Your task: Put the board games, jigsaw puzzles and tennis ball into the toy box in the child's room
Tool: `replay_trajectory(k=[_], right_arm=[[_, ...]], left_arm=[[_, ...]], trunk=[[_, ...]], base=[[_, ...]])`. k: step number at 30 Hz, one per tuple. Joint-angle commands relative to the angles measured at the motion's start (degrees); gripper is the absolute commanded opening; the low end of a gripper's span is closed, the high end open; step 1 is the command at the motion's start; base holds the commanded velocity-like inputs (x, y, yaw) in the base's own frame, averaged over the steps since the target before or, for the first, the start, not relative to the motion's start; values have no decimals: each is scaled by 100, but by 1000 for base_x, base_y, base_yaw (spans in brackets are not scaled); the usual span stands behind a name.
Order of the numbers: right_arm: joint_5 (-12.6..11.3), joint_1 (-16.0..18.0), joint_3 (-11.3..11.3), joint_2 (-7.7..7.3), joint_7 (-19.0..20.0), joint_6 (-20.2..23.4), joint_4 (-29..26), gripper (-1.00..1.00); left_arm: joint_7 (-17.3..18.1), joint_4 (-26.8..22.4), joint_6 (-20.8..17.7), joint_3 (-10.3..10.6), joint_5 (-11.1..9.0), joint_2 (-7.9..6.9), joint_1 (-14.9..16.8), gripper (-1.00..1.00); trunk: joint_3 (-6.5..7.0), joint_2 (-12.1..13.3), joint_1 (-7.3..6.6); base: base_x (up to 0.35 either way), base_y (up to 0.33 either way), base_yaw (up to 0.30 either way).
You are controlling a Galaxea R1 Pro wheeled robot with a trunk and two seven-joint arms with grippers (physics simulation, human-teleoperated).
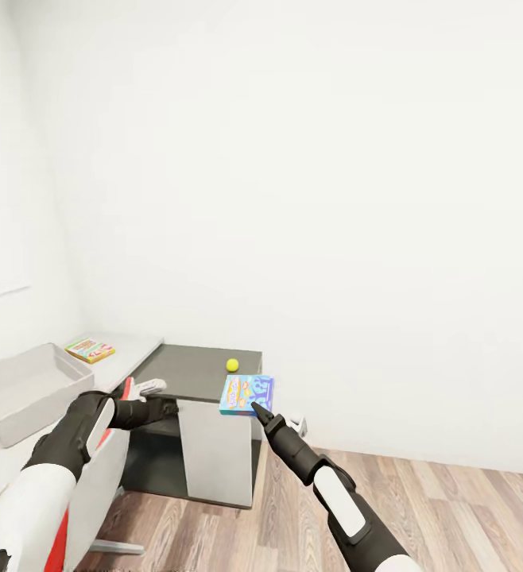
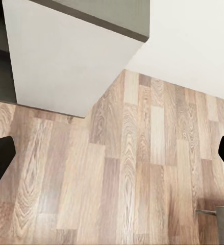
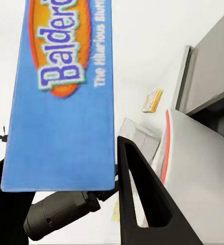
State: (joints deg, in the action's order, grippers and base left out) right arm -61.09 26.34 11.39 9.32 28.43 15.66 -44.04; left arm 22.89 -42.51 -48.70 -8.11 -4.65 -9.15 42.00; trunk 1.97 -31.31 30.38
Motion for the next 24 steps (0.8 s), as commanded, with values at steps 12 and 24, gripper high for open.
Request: replay_trajectory(k=[12, 24], right_arm=[[-77, 2, 6, -2, 5, -78, 0, -100], [-83, 2, 11, -4, 11, -115, 0, -100]], left_arm=[[-13, -3, -43, -7, -45, 0, 0, 100], [-13, -3, -43, -6, -45, 45, -2, 100]], trunk=[[30, -3, 2], [32, -3, 2]], base=[[0, 0, 214], [0, 0, 12]])
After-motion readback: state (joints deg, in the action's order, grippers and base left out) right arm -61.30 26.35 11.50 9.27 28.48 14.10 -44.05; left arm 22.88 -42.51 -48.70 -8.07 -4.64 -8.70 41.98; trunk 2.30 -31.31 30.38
